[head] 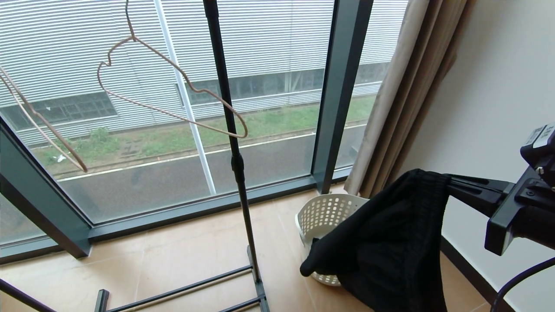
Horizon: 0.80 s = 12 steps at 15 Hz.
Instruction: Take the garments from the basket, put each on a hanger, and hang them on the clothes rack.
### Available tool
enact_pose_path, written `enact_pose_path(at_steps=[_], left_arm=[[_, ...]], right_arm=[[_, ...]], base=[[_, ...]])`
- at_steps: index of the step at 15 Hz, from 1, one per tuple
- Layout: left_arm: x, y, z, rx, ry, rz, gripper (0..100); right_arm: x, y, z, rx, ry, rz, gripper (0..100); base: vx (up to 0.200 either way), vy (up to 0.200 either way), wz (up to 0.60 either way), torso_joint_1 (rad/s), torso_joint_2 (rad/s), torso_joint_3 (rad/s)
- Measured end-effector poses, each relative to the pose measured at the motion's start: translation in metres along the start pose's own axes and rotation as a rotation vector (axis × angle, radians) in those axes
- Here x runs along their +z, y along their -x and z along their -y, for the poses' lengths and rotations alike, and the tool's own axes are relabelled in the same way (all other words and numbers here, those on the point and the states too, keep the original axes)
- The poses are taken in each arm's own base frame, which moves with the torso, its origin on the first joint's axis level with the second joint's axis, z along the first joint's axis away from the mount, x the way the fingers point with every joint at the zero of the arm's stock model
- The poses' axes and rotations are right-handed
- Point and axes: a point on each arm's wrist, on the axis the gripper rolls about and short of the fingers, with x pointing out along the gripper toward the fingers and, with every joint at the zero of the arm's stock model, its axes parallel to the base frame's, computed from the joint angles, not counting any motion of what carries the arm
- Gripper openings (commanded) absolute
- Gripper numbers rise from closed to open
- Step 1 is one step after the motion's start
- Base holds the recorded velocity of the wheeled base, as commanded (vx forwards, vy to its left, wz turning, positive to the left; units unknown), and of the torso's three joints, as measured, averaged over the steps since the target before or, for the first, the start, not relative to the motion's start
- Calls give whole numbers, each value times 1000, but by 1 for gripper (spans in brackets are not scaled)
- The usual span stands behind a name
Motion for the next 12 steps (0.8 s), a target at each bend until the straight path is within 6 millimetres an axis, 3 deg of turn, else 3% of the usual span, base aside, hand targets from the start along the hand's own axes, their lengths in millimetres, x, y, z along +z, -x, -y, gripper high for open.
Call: enact_pose_path(at_steps=[7,12], left_arm=[[0,0,0,0,0,0,100],[0,0,0,3,-1,1,100]], right_arm=[[-1,0,0,1,1,-4,0],[-3,0,-1,3,3,-10,0]], base=[[0,0,0,200,-522,-121],[0,0,0,205,-489,-223]])
